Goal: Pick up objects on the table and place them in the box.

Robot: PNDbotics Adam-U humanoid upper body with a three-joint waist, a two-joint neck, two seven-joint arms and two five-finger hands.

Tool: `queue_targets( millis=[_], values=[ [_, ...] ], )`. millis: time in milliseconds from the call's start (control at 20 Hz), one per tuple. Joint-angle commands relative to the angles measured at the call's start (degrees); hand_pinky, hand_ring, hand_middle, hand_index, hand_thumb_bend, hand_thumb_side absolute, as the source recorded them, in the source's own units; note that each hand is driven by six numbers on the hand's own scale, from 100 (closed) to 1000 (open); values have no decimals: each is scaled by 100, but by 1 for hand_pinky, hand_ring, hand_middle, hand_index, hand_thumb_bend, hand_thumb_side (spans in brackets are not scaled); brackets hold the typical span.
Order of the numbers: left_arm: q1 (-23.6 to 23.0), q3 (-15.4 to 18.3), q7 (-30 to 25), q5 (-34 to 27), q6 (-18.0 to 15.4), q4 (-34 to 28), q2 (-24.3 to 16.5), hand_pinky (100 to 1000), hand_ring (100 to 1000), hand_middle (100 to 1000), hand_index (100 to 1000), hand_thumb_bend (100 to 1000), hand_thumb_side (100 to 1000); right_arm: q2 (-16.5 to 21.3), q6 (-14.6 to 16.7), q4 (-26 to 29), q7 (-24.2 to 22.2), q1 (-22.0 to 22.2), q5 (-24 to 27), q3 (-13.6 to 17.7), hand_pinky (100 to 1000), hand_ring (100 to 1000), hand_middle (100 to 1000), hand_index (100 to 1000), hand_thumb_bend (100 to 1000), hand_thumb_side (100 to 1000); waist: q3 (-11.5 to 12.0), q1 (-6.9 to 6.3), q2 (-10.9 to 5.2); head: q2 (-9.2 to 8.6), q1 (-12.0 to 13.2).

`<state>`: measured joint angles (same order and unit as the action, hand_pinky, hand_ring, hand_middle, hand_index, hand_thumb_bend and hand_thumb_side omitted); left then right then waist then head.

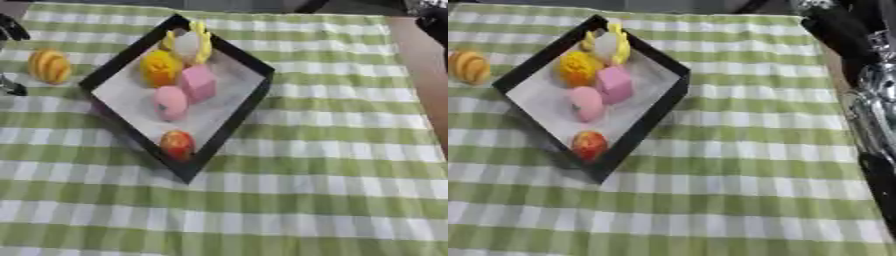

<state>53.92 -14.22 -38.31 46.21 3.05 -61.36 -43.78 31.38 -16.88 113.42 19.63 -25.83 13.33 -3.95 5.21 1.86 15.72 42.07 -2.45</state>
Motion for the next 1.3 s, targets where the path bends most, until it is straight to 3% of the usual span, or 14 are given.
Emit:
queue_targets(
  millis=[50, 350, 750, 1300],
  values=[
    [168, 147, 34, 271, -12, 143, -76, 851, 851, 787, 845, 643, 100, 118, -15, 117, 14, -101, 19, 20, 895, 756, 694, 788, 390, 342, -21, 72, 11, -92, 40],
    [274, 409, 345, 787, 174, 559, 49, 846, 845, 782, 843, 572, 100, 112, -26, 117, 3, -120, 31, 13, 895, 756, 694, 788, 411, 337, -72, 109, 61, -110, 77],
    [343, 598, 613, 833, 308, 979, 220, 844, 840, 775, 831, 463, 100, 83, -44, 117, -18, -172, 47, -13, 895, 756, 695, 788, 415, 338, -164, 139, 126, -151, 119],
    [364, 553, 604, 420, 135, 916, 293, 799, 772, 669, 656, 259, 100, 74, -61, 117, -13, -184, 63, -18, 895, 757, 695, 788, 420, 336, -187, 156, 134, -134, 35]
  ],
)
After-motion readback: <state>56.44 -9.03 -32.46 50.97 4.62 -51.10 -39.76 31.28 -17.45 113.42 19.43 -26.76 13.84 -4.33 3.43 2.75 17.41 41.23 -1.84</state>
